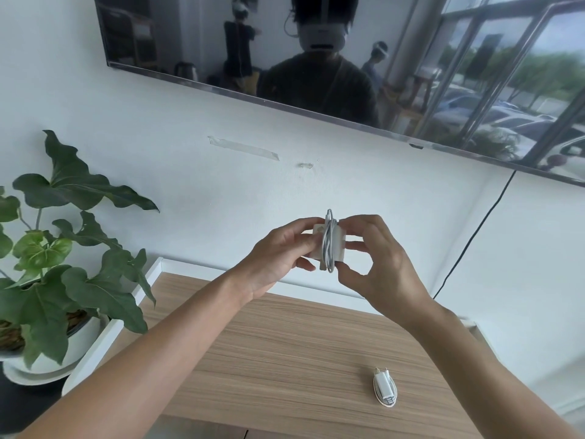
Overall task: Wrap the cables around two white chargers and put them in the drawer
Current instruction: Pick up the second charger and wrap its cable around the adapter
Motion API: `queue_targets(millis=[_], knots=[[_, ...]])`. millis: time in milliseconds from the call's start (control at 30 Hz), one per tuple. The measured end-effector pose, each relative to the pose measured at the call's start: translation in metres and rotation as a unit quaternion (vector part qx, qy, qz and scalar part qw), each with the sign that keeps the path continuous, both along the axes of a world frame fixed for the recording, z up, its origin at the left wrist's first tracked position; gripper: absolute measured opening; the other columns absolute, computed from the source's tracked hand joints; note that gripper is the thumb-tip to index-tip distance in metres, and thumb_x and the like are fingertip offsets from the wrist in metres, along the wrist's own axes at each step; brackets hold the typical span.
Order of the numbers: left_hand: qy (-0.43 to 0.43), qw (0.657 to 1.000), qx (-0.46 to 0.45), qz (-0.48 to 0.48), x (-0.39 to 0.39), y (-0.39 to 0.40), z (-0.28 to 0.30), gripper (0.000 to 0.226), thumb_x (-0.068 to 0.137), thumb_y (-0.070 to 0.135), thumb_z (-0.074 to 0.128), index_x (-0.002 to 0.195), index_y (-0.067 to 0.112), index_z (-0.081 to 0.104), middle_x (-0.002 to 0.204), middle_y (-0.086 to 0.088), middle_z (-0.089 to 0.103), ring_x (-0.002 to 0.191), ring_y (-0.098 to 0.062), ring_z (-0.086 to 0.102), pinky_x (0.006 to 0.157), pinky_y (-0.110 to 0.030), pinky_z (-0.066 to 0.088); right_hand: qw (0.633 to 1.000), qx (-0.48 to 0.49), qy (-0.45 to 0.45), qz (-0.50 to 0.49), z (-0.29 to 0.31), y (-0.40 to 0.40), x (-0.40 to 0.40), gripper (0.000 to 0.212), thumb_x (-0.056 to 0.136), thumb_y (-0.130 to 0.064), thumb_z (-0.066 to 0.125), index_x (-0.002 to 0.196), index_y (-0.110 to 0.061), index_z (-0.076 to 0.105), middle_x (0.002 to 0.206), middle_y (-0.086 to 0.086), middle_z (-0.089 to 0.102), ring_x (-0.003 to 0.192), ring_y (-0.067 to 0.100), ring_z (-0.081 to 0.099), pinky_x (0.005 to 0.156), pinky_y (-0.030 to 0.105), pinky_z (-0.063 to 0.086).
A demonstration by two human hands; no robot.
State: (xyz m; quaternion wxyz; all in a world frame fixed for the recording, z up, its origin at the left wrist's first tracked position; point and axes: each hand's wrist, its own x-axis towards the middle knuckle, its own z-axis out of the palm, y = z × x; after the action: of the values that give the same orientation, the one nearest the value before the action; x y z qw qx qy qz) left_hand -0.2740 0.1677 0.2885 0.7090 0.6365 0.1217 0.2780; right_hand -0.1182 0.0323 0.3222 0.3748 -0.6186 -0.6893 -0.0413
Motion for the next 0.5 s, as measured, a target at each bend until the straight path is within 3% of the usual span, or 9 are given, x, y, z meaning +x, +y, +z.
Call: queue_targets(millis=[300,433,500], knots=[[-0.005,0.999,-0.034,0.004,0.002,-0.009,-0.007,0.042,0.099,0.048,0.057,0.129,0.021,0.07,0.111,-0.005,0.073,0.094,-0.019,0.069,0.077,-0.033,0.051,1.0,0.007,-0.014,-0.004,-0.003,-0.007,-0.001,0.053,0.079,0.0,0.078,0.129,-0.005,0.06,0.123,0.002,0.055,0.111,0.015,0.063,0.096,0.033,0.057],[-0.007,0.998,-0.057,0.039,0.005,-0.011,-0.011,0.048,0.088,0.05,0.067,0.122,0.017,0.074,0.098,0.003,0.074,0.083,-0.014,0.068,0.069,-0.028,0.049,1.0,0.008,-0.007,0.003,-0.004,-0.01,-0.002,0.055,0.079,-0.001,0.079,0.13,-0.005,0.061,0.12,0.005,0.053,0.111,0.016,0.063,0.096,0.034,0.057],[-0.002,0.996,-0.036,0.077,0.008,-0.014,-0.012,0.04,0.092,0.047,0.066,0.118,0.018,0.076,0.092,0.006,0.074,0.079,-0.01,0.067,0.065,-0.027,0.05,1.0,0.004,0.003,0.004,-0.005,-0.012,-0.002,0.054,0.079,0.0,0.079,0.13,-0.005,0.061,0.118,0.005,0.053,0.111,0.017,0.063,0.097,0.034,0.057]])
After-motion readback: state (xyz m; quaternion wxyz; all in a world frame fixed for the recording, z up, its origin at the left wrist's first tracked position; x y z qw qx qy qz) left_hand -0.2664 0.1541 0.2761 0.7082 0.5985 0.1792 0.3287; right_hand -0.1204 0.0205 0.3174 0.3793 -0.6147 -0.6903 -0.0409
